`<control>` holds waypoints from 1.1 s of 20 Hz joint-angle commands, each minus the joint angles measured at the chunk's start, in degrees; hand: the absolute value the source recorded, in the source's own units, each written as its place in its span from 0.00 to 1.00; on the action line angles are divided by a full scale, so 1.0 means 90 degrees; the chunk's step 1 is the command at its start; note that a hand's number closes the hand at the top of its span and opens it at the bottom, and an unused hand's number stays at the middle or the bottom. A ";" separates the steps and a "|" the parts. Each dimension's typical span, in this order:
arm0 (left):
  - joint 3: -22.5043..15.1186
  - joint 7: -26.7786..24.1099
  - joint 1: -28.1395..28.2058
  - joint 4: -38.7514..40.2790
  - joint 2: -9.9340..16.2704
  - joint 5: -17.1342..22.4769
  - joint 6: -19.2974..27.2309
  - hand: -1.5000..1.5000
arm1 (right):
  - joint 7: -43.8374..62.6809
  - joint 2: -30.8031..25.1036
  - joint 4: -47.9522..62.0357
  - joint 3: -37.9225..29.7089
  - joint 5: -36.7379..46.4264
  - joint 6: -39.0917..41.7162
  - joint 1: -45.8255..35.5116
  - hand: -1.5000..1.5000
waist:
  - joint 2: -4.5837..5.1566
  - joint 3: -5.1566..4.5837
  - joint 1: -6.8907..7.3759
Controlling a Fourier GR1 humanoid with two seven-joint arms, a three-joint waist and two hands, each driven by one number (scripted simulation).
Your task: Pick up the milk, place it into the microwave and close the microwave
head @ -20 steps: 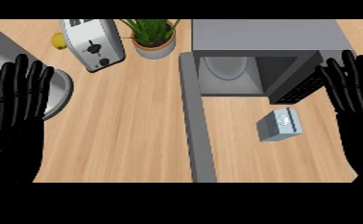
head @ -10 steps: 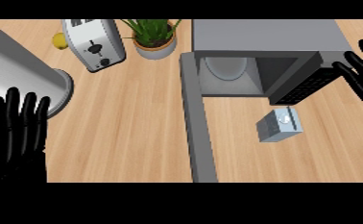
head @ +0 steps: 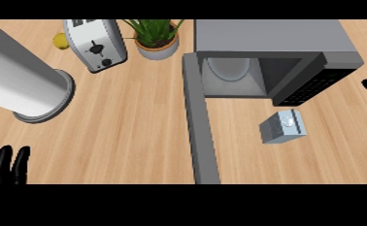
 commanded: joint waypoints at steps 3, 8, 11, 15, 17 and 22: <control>-0.0228 -0.1081 0.1433 -0.0230 0.0209 0.0299 -0.0378 0.00 | -0.0333 0.0452 -0.0204 0.0174 0.0878 0.0278 0.0433 0.00 | -0.0004 -0.0002 0.0051; -0.0349 -0.1771 0.2115 -0.0046 0.0223 0.0471 -0.0622 0.00 | -0.0243 0.0725 0.0199 0.0792 0.1665 -0.0059 -0.0173 0.00 | 0.0007 -0.0003 0.0118; 0.0007 -0.1931 0.2214 -0.0051 0.0350 0.0761 -0.0728 0.00 | -0.0982 0.0871 0.0351 0.0518 0.1916 0.0618 0.0532 0.00 | 0.0006 0.0001 0.0028; 0.0335 -0.2508 0.2851 -0.0072 0.0587 0.1132 -0.1145 0.00 | -0.1526 0.1249 0.1150 0.0984 0.3035 0.0429 0.0105 0.00 | 0.0006 0.0001 0.0125; 0.0044 -0.2868 0.2943 0.0185 0.0441 0.0826 -0.1212 0.00 | -0.1682 0.1248 0.1390 0.0971 0.3130 0.0425 -0.0032 0.00 | 0.0007 0.0002 0.0097; 0.0371 -0.3104 0.3280 0.0206 0.0540 0.1172 -0.1430 0.00 | -0.2134 0.1286 0.2189 0.1179 0.3872 0.0399 -0.0321 0.00 | 0.0014 0.0003 0.0105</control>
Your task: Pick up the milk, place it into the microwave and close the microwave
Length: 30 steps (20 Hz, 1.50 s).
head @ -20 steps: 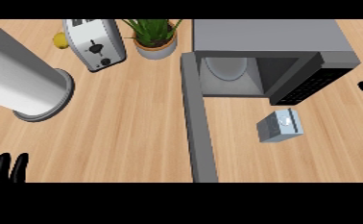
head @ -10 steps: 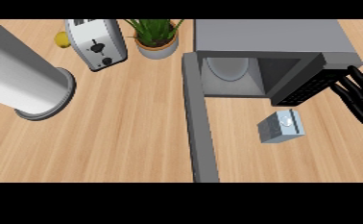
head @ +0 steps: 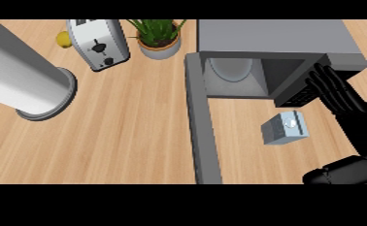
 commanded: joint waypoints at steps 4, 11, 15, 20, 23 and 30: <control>0.0319 -0.0271 0.0385 -0.0071 0.0113 0.0355 -0.0293 0.00 | -0.1365 -0.0081 0.1703 -0.0019 0.1115 0.0098 -0.0455 0.00 | 0.0015 0.0004 0.0017; 0.0594 -0.0713 0.0710 0.0062 0.0219 0.0618 -0.0679 0.00 | -0.2303 0.0120 0.2985 0.0177 0.2192 -0.0641 -0.0827 0.00 | 0.0016 0.0003 0.0029; 0.0714 -0.1004 0.1056 0.0112 0.0183 0.0713 -0.0947 0.00 | -0.2726 -0.0204 0.3663 -0.0048 0.2106 -0.0390 -0.0937 0.00 | 0.0008 0.0004 0.0017; 0.1029 -0.1027 0.0761 0.0382 0.0217 0.0945 -0.1072 0.00 | -0.3505 -0.0312 0.4728 0.0041 0.2307 -0.0193 -0.1246 0.00 | 0.0021 0.0004 0.0001; 0.0635 -0.1175 0.1195 0.0187 -0.0025 0.0549 -0.1040 0.00 | -0.3823 -0.0395 0.4987 0.0079 0.2284 0.0080 -0.1131 0.00 | 0.0013 0.0006 -0.0003; 0.0844 -0.1162 0.1363 0.0015 -0.0015 0.0684 -0.1247 0.00 | -0.4559 -0.0339 0.6130 0.0271 0.2936 -0.0389 -0.1439 0.00 | 0.0020 0.0008 0.0023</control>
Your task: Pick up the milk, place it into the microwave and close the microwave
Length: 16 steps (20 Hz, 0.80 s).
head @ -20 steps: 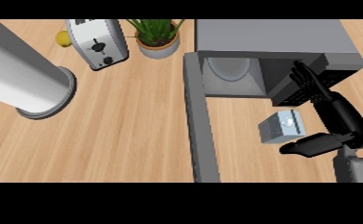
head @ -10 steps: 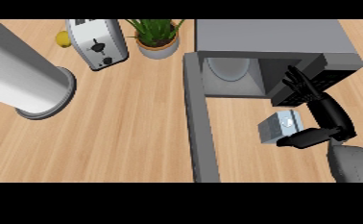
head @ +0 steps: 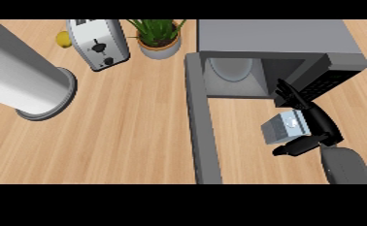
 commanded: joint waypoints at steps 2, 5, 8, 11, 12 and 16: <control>0.0024 0.0113 -0.0062 -0.0007 -0.0045 0.0079 -0.0124 0.00 | -0.0746 -0.0028 0.0755 0.0101 0.0402 -0.0282 0.0022 1.00 | 0.0007 0.0003 -0.0036; -0.0268 -0.0236 -0.0033 0.0264 -0.0284 -0.0298 -0.0195 0.00 | -0.1092 -0.0078 0.1421 0.0034 0.0653 -0.0694 -0.0349 1.00 | 0.0008 0.0005 0.0008; 0.0312 -0.0441 0.0330 0.0277 -0.0009 0.0239 -0.0588 0.00 | -0.1452 -0.0268 0.1724 0.0016 0.0904 -0.1020 -0.0390 0.00 | 0.0000 0.0003 0.0041; 0.0329 -0.0326 0.0101 0.0215 -0.0077 0.0196 -0.0473 0.00 | -0.1878 -0.0121 0.2323 0.0175 0.1353 -0.1687 -0.0590 1.00 | 0.0024 0.0007 0.0049; 0.0047 -0.0235 0.0222 0.0116 -0.0212 0.0005 -0.0382 0.00 | -0.1959 -0.0328 0.1981 0.0339 0.1502 -0.1611 -0.0337 1.00 | 0.0010 0.0004 -0.0001; 0.0108 -0.0335 0.0370 0.0016 -0.0213 -0.0016 -0.0538 0.00 | -0.2187 -0.0156 0.3096 0.0310 0.1759 -0.2071 -0.1068 1.00 | 0.0034 0.0012 0.0092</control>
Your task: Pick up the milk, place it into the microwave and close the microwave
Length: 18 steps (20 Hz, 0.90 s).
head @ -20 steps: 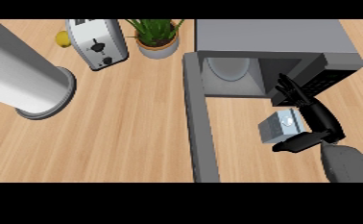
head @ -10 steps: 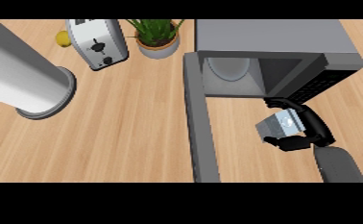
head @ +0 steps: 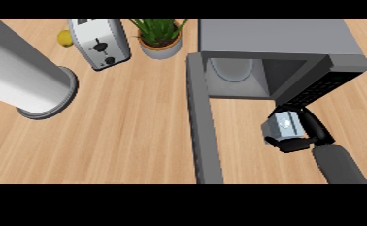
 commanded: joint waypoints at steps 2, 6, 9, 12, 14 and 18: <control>0.0066 -0.0407 0.0205 0.0239 -0.0060 -0.0033 -0.0322 0.00 | -0.0486 0.0051 0.0931 0.0113 0.0440 -0.0606 -0.0182 1.00 | 0.0027 0.0033 0.0049; 0.0074 -0.0159 0.0149 0.0074 -0.0022 0.0062 -0.0307 0.00 | -0.0877 0.0418 0.1516 -0.0259 0.0364 -0.1705 -0.0651 1.00 | 0.0073 0.0047 0.0128; 0.0193 -0.0098 -0.0170 0.0278 0.0036 0.0115 -0.0311 0.00 | -0.1036 0.0768 0.1659 -0.0521 0.0272 -0.2621 -0.0823 1.00 | 0.0112 0.0052 0.0151; 0.0339 -0.0237 -0.0110 0.0379 0.0032 0.0228 -0.0432 0.00 | -0.1897 0.0838 0.1795 -0.0738 -0.0058 -0.2257 -0.0787 1.00 | 0.0075 0.0046 0.0087; 0.0462 -0.0308 0.0090 0.0411 0.0113 0.0356 -0.0622 0.00 | -0.2203 0.0579 0.1877 -0.0808 -0.0155 -0.1849 -0.0831 1.00 | 0.0054 0.0041 0.0060; 0.0448 -0.0210 0.0139 0.0206 0.0133 0.0532 -0.0695 0.00 | -0.2038 0.0673 0.1931 -0.0772 -0.0153 -0.1666 -0.1400 1.00 | 0.0064 0.0044 0.0130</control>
